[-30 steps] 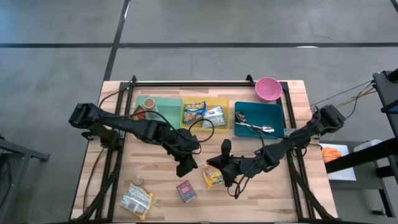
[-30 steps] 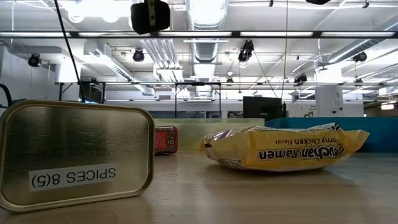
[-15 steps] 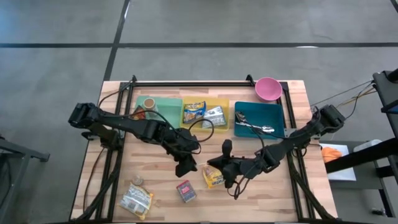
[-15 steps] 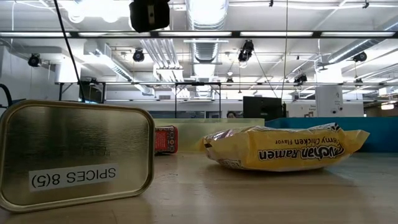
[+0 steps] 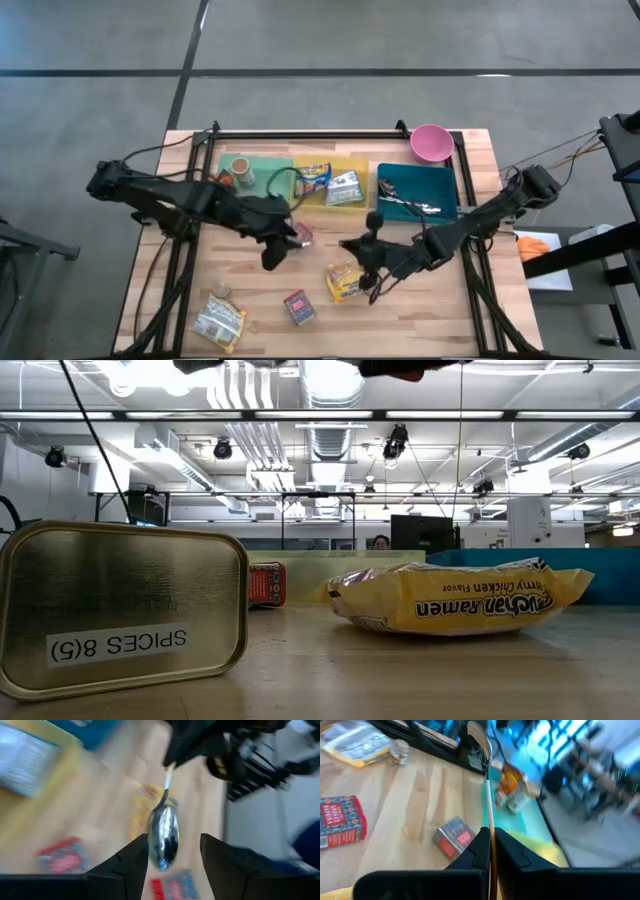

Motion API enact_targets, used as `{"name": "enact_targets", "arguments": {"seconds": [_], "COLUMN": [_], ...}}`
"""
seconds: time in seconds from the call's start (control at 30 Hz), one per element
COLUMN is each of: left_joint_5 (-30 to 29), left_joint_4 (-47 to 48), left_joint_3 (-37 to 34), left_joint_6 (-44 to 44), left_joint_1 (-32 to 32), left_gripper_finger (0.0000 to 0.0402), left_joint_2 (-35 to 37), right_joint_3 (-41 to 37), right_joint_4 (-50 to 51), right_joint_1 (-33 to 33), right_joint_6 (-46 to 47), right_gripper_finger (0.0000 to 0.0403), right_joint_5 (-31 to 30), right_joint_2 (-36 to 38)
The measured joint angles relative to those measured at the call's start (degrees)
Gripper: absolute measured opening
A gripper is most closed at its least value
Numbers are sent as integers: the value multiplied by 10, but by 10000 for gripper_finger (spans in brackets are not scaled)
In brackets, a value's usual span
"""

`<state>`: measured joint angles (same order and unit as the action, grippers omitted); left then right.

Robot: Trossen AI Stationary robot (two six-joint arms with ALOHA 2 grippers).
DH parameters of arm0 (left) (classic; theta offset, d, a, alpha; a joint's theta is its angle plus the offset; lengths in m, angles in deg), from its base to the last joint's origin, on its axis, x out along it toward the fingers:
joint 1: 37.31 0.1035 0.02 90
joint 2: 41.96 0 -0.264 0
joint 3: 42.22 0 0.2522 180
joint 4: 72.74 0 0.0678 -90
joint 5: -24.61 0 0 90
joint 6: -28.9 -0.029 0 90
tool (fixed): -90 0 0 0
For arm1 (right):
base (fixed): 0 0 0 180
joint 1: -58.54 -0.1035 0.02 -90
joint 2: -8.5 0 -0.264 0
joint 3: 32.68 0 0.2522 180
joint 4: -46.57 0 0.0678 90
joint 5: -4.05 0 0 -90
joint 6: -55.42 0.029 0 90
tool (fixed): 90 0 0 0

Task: Pick & Place Food Item
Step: Put the orange spoon into the blue bin

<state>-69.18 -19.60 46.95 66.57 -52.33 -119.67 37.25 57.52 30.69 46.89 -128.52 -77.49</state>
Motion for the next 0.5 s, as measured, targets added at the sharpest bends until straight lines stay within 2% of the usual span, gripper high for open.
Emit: {"name": "enact_targets", "arguments": {"seconds": [0.1,0.3,0.4,0.5], "left_joint_5": [-77,-172,-198,-210], "left_joint_4": [21,21,1,-66], "left_joint_3": [-13,-89,-147,-217], "left_joint_6": [0,10,11,1], "left_joint_1": [-14,-40,-48,-50], "left_gripper_finger": [185,185,185,185], "left_joint_2": [32,96,123,147], "right_joint_3": [12,23,26,25], "right_joint_4": [76,210,277,369], "right_joint_1": [12,34,40,44], "right_joint_6": [87,278,364,457], "right_gripper_finger": [8,8,8,8], "right_joint_5": [-1,-30,-57,-86], "right_joint_2": [18,54,71,91]}}
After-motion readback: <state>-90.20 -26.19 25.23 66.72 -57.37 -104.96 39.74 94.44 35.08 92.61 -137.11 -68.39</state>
